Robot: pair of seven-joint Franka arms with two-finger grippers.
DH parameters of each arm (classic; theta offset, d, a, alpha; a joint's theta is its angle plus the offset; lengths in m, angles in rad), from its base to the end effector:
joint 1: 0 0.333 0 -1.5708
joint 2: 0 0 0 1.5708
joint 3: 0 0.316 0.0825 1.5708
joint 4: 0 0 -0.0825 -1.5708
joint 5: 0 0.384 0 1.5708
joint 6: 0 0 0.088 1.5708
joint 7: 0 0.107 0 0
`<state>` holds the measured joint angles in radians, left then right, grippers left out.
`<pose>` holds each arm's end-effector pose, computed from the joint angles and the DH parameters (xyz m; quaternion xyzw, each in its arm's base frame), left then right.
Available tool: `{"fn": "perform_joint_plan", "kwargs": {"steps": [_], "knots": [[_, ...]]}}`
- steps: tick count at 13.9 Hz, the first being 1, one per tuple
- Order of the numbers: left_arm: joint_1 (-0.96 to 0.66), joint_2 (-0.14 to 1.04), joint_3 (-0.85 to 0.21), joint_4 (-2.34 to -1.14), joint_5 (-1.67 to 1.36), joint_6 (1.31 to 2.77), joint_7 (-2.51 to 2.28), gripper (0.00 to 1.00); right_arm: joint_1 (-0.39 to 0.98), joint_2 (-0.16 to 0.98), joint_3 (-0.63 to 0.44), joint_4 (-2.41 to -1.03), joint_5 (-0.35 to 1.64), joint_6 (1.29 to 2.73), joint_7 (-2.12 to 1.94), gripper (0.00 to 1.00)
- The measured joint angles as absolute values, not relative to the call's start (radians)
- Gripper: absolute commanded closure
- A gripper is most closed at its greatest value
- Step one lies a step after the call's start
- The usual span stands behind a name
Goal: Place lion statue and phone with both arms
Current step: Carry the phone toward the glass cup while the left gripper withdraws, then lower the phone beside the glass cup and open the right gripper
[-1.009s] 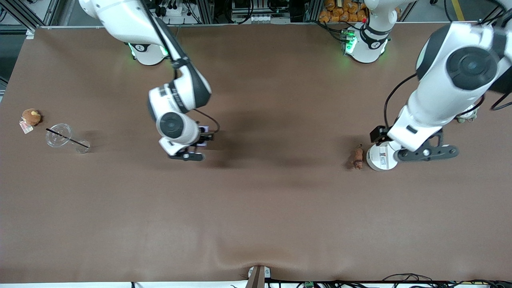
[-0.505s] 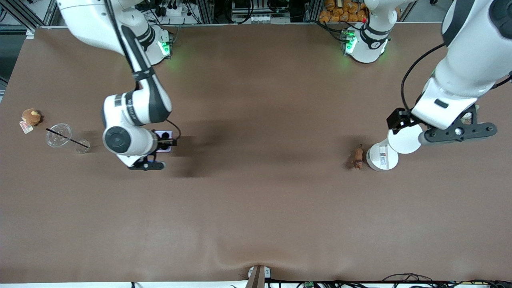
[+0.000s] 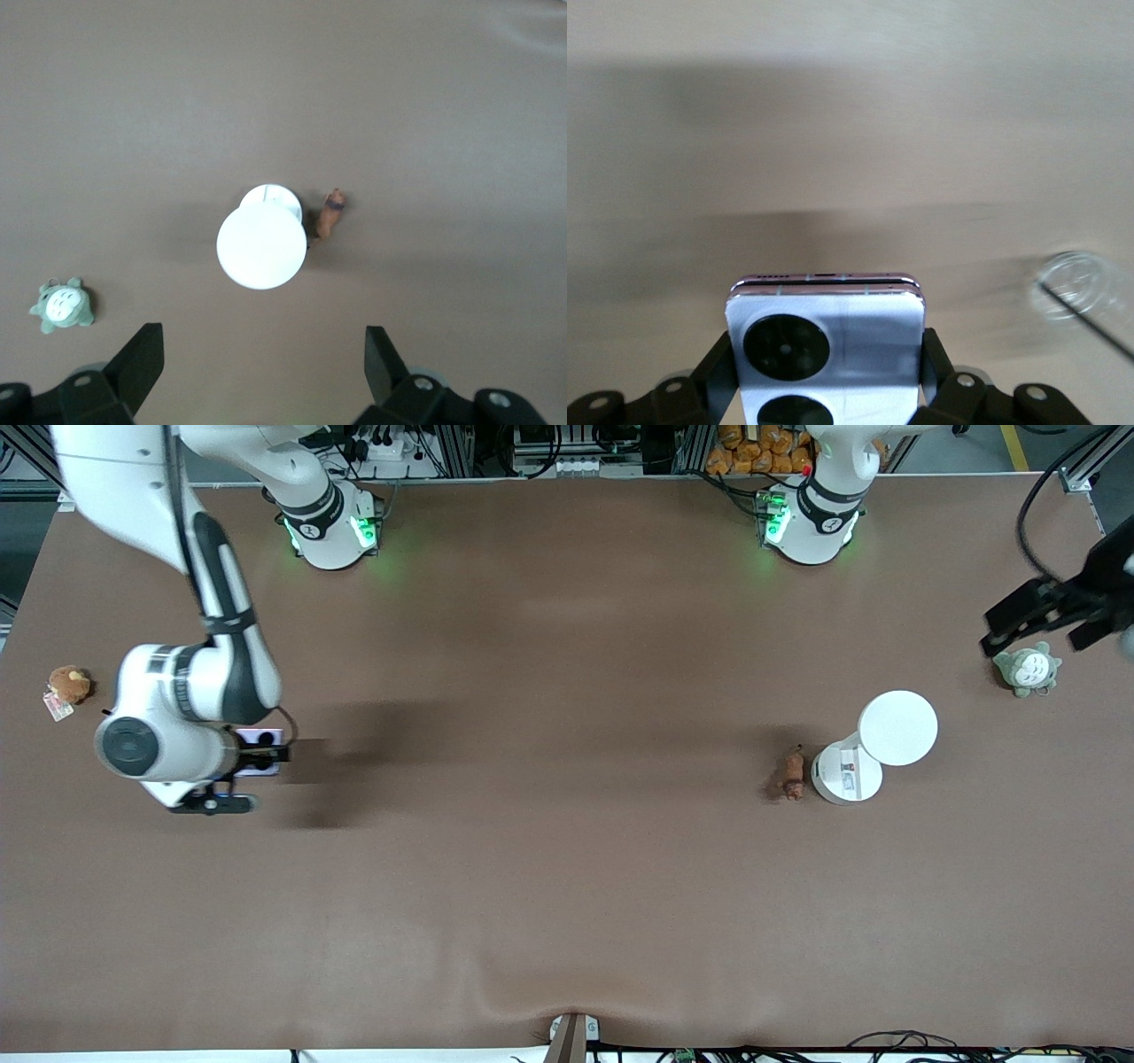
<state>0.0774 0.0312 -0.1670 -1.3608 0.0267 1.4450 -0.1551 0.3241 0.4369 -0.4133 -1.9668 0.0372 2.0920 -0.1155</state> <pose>0.5472 -0.0441 0.6938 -0.9990 -0.0349 -0.0278 0.0073 0.5804 -0.0445 0.2470 0.9880 0.0071 -0.1429 0.0579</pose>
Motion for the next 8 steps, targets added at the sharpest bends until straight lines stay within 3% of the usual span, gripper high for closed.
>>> {"fn": "perform_joint_plan", "kwargs": {"steps": [4, 8], "knots": [[-0.041, -0.001, -0.052, -1.376, 0.026, 1.410, -0.154, 0.00, 0.262, 0.479, -0.412, -2.017, 0.056, 2.218, -0.173, 1.00], [-0.068, -0.007, -0.036, -1.403, 0.026, 1.410, -0.154, 0.00, 0.238, 0.511, -0.412, -2.037, 0.170, 2.230, -0.271, 1.00]]}}
